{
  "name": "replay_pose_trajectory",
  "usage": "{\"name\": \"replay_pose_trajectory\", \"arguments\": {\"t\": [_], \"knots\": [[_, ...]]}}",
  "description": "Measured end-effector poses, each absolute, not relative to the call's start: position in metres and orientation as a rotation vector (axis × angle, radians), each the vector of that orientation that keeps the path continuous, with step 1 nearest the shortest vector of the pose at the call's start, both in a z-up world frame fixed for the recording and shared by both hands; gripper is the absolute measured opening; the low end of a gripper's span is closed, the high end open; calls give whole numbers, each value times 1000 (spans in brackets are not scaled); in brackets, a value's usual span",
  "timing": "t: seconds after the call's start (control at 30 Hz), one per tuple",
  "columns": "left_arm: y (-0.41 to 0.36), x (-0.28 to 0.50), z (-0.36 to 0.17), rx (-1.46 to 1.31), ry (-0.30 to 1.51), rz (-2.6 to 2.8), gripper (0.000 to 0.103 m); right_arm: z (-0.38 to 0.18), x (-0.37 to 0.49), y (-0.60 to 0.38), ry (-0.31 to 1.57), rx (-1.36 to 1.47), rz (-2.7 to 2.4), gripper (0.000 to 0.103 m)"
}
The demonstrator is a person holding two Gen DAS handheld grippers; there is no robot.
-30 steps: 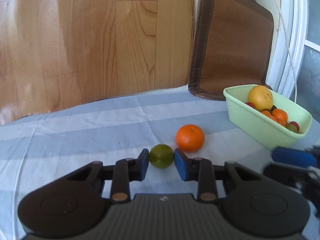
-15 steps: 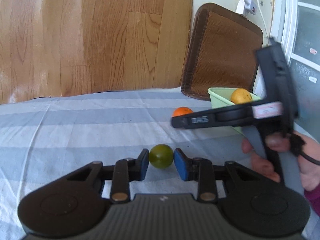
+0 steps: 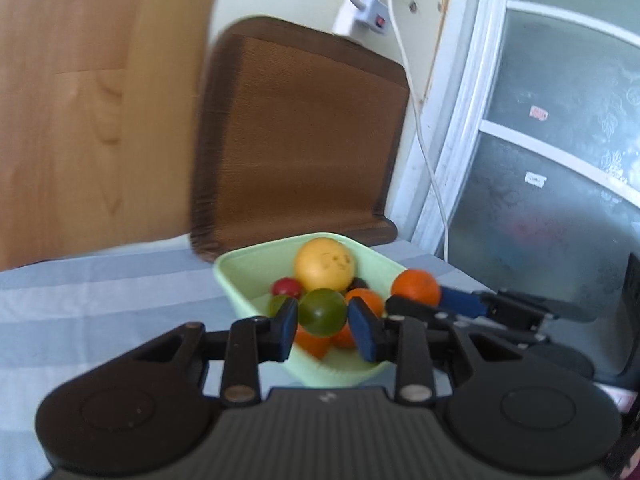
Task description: Organize fruits
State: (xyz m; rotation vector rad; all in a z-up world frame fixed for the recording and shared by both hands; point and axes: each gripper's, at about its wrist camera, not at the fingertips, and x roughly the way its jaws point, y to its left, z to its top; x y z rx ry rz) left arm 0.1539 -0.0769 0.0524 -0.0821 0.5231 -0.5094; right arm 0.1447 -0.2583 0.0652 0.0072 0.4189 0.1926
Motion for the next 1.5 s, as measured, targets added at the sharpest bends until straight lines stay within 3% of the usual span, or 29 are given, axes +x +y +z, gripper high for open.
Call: {"name": "replay_pose_trajectory", "arguments": {"t": [0.1,0.23,0.47,0.7,0.83,1.1,1.23,1.5], "knots": [[-97,163,45,-38,547,-480,32,54,152,-271,417,66,187,41],[-99,165,42,-27,547,-434,52,53,151,-275,402,84,184,50],[-56,136,62,-139,487,-356,52,62,136,-291,330,192,152,51],[-25,78,51,-80,472,-222,63,63,104,-288,359,296,141,51],[-30,55,37,-54,469,-213,81,56,79,-271,404,317,128,51],[-35,45,16,-28,483,-190,84,47,56,-232,438,250,149,54],[-31,39,17,-38,439,-167,99,47,54,-227,420,214,136,55],[-39,32,19,12,407,-152,103,46,54,-233,418,259,123,58]]}}
